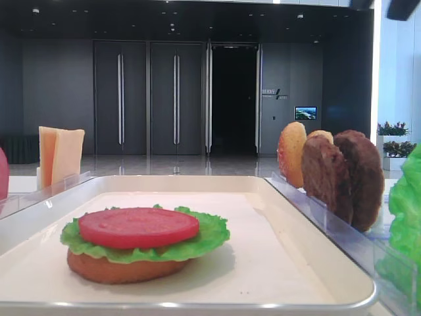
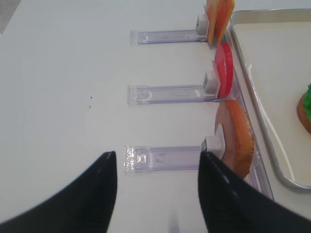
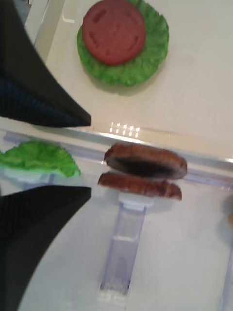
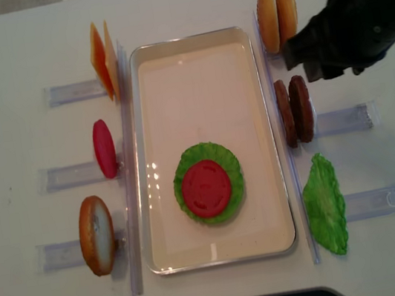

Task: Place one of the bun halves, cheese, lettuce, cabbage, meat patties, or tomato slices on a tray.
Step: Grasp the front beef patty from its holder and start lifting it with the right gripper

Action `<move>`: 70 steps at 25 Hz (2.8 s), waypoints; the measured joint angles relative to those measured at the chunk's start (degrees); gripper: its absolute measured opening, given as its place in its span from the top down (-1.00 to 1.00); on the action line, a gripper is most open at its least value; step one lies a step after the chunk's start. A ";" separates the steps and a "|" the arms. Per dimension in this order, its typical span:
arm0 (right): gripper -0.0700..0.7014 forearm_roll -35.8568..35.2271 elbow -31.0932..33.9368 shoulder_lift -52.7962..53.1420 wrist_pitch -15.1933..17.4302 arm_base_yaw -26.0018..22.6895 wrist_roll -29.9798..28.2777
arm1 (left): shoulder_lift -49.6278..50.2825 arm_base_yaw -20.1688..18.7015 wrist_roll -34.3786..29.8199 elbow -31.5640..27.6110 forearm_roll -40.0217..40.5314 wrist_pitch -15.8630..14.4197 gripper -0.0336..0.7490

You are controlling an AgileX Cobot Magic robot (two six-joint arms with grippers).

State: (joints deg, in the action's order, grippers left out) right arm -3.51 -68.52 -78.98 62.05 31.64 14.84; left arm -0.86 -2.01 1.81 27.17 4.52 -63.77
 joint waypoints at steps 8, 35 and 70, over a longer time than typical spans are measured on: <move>0.01 2.65 -6.26 -8.65 0.11 4.41 6.50 | 0.00 0.00 0.00 0.00 0.04 0.00 -0.11; -0.38 3.51 -6.32 -16.78 -0.45 3.64 12.44 | 0.00 0.00 0.00 0.00 0.04 0.00 -0.10; -0.35 2.72 -6.37 -22.00 -3.63 2.62 9.91 | 0.00 0.00 0.00 0.00 0.04 0.00 -0.06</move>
State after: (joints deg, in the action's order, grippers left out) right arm -0.79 -74.89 -100.97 58.42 34.26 24.75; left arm -0.86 -2.01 1.81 27.17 4.57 -63.77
